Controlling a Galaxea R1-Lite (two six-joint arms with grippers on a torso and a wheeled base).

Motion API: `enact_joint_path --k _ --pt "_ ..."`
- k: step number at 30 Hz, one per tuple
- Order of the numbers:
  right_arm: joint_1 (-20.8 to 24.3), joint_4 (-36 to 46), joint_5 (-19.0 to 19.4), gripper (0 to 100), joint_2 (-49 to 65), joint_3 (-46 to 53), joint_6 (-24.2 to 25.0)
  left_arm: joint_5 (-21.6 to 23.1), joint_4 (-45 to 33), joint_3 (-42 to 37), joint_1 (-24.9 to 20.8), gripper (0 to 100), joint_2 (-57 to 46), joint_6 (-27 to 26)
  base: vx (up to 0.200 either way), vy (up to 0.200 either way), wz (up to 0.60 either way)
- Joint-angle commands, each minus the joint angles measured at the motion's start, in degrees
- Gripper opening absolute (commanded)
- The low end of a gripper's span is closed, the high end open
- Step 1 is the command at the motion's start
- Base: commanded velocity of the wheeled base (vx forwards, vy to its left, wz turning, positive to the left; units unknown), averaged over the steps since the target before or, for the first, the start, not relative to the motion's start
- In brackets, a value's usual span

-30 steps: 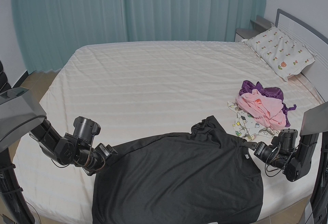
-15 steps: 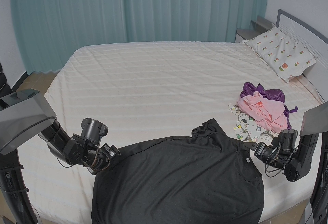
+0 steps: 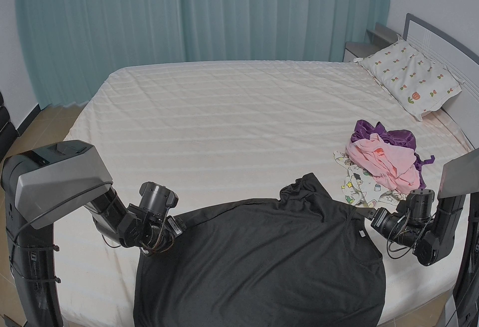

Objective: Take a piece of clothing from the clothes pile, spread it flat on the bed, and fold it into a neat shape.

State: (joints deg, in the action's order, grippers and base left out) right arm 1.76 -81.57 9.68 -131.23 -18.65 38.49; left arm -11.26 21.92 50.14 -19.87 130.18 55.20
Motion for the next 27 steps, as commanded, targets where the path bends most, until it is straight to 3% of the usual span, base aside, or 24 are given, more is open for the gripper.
enact_joint_path --k 1,10,18,20,27 --pt "0.0 -0.17 0.08 100 -0.16 0.02 0.01 -0.86 -0.12 2.42 -0.34 100 2.97 0.0 0.0 0.0 0.0" --pt "0.0 -0.7 -0.01 100 -0.16 0.11 0.01 -2.89 0.23 9.54 1.33 100 4.99 -0.44 0.0 0.0 0.0" --pt "-0.09 -1.84 -0.1 100 -0.34 0.19 0.01 -5.79 1.55 20.88 8.53 100 8.6 0.96 0.0 0.0 0.0" --pt "-0.09 -1.84 -0.1 100 -0.34 0.19 0.01 -5.96 1.64 24.92 12.4 100 9.91 1.23 0.0 0.0 0.0" --pt "-0.09 -1.84 -0.1 100 -0.43 0.19 0.1 -4.64 0.93 27.29 16.27 100 9.83 4.39 0.0 0.0 0.0"
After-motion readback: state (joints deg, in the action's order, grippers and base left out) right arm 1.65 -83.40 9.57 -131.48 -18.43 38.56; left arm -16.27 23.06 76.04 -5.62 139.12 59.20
